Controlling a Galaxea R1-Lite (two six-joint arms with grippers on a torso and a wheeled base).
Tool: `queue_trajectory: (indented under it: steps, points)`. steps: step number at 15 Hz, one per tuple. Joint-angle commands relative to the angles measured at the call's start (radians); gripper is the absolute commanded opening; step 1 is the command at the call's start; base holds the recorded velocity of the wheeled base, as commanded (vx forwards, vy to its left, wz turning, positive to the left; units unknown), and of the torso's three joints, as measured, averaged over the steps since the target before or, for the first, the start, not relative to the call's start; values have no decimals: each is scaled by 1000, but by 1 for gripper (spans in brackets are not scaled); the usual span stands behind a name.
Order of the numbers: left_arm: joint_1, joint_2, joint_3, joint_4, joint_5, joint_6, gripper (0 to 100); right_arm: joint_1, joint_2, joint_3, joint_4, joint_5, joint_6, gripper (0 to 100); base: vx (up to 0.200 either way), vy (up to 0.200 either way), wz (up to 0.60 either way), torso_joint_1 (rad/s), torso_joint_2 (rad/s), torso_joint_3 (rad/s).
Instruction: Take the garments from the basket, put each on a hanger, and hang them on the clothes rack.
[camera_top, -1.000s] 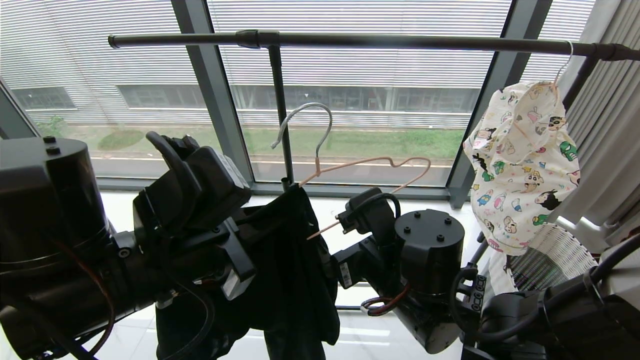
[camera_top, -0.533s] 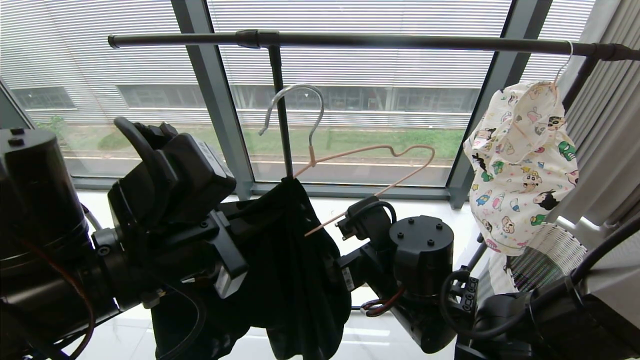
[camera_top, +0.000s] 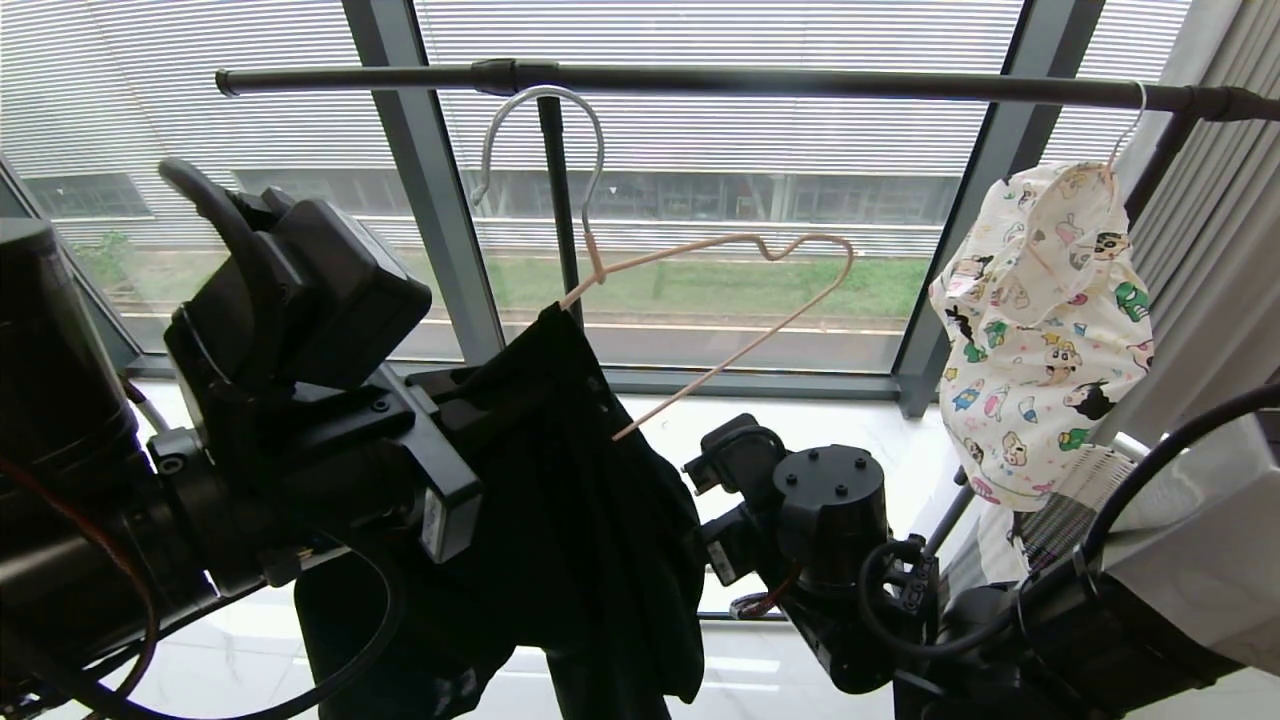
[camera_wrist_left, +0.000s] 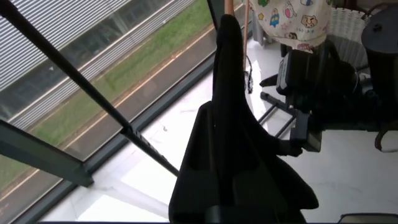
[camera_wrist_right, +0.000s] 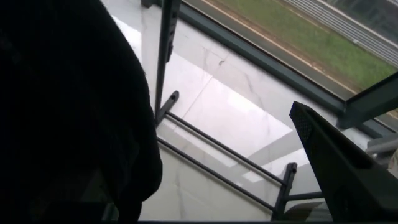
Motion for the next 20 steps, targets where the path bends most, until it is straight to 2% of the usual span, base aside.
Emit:
queue_trajectory:
  steps: [1, 4, 6, 8, 11, 12, 16, 20]
  points:
    - [31, 2, 5, -1, 12, 4, 0, -77, -9, 11, 0, -10, -38, 100, 0, 0, 0, 0, 0, 0]
    - [62, 2, 36, -1, 26, 12, 0, -182, -64, 7, -14, -10, -90, 100, 0, 0, 0, 0, 0, 0]
    - [72, -3, 53, -1, 26, 15, 0, -260, -91, 6, -64, -8, -121, 100, 0, 0, 0, 0, 0, 0]
    - [72, -1, 76, -1, 28, 33, 0, -298, -117, -8, -78, -7, -145, 100, 0, 0, 0, 0, 0, 0]
    - [98, 11, 151, 1, 28, 141, 0, -298, -147, -22, -78, -5, -148, 100, 0, 0, 0, 0, 0, 0]
    - [102, 19, 168, 1, 34, 156, 0, -298, -158, -20, -78, -5, -148, 100, 0, 0, 0, 0, 0, 0]
    - [100, 91, 188, 1, 129, 161, 0, -298, -201, -20, -78, -1, -148, 100, 0, 0, 0, 0, 0, 0]
    - [100, 160, 132, -1, 172, 148, 0, -259, -249, 4, -67, 16, -150, 100, 0, 0, 0, 0, 0, 0]
